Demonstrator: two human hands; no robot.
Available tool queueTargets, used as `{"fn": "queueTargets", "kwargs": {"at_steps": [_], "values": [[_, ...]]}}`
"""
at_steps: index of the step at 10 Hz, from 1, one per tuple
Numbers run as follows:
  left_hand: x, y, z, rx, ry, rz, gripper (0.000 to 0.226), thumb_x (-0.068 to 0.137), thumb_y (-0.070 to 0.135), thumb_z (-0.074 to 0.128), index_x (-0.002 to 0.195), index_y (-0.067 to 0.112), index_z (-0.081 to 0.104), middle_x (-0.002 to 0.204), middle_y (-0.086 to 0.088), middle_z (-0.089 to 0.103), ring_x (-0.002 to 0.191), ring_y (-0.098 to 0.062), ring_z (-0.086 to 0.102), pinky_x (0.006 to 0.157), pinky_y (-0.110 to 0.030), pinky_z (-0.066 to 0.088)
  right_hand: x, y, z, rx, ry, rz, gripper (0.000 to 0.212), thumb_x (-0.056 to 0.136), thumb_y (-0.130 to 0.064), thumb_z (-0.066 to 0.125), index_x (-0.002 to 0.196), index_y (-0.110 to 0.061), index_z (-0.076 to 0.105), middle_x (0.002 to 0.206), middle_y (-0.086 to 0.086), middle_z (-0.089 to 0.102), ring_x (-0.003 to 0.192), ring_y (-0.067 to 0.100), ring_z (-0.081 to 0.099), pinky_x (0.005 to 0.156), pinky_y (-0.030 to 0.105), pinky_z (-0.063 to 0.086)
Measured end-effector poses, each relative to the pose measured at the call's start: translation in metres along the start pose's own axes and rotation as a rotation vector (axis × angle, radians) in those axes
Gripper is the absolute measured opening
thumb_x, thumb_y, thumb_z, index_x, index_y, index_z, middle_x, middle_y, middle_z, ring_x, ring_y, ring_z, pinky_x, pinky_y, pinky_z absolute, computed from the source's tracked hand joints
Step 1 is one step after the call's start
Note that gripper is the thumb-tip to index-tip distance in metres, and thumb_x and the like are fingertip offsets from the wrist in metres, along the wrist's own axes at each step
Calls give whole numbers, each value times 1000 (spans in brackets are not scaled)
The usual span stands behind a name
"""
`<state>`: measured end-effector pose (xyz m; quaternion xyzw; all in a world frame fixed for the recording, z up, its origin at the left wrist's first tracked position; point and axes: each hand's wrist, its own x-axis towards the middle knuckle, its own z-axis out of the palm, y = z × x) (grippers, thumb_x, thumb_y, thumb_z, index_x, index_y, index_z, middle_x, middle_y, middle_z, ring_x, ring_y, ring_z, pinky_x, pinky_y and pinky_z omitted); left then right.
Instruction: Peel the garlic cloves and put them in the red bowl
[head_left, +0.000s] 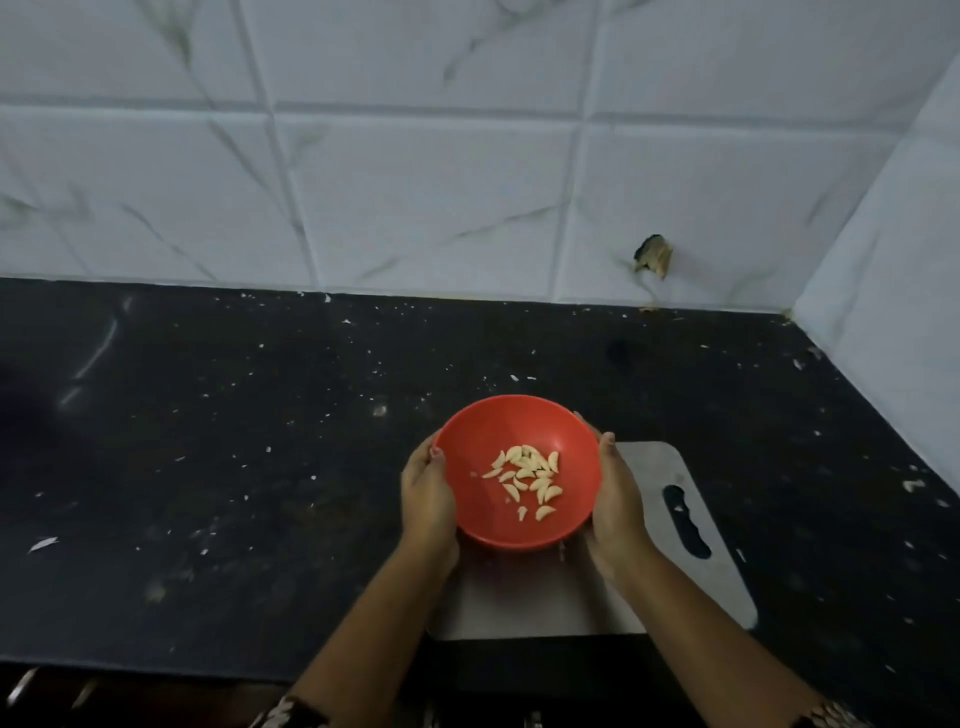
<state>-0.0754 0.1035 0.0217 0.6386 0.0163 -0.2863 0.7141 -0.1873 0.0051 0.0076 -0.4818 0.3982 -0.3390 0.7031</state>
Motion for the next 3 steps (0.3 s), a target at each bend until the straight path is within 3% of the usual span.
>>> {"fn": "queueTargets", "kwargs": {"at_steps": [2, 3], "values": [[-21, -17, 14, 68, -60, 46, 27, 102, 16, 38, 94, 21, 62, 84, -3, 68, 78, -19, 65, 61, -32, 55, -3, 12, -30, -147, 72, 78, 45, 102, -47, 30, 130, -26, 57, 118, 4, 67, 104, 18, 65, 82, 32, 53], [-18, -20, 17, 101, -31, 41, 24, 102, 21, 40, 98, 25, 63, 97, -6, 69, 86, -22, 66, 69, -36, 56, -3, 14, -36, -166, 92, 88, 45, 103, -46, 28, 130, -24, 57, 117, 1, 67, 102, 13, 63, 75, 24, 50]]}}
